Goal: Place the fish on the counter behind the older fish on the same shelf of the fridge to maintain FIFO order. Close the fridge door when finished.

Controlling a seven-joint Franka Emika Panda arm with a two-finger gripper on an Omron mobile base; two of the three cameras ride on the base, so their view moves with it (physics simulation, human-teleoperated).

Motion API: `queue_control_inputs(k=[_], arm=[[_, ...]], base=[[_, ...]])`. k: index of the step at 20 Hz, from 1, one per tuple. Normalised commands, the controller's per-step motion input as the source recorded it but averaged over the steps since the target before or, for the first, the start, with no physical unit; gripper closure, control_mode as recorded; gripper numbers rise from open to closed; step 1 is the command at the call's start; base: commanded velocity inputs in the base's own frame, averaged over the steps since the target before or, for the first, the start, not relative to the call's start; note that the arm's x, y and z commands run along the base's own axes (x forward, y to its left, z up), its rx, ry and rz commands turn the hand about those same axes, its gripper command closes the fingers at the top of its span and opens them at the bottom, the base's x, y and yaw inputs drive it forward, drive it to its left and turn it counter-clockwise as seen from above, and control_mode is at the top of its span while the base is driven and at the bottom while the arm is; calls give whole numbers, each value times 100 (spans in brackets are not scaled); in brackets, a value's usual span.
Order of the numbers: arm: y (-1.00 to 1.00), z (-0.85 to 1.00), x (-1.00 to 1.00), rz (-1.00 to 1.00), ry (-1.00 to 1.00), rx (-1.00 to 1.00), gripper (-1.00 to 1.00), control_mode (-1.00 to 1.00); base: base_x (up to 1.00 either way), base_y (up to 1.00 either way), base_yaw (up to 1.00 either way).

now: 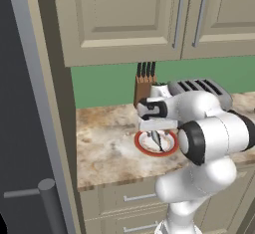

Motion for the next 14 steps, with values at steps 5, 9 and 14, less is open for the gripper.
queue_control_inputs(k=[5,9,14], arm=[[-1,-34,10,0,0,0,-100,-100],[-15,-21,3,0,0,0,-100,-100],[1,-29,5,0,0,0,-100,-100]], base=[[0,0,0],[0,0,0],[0,0,0]])
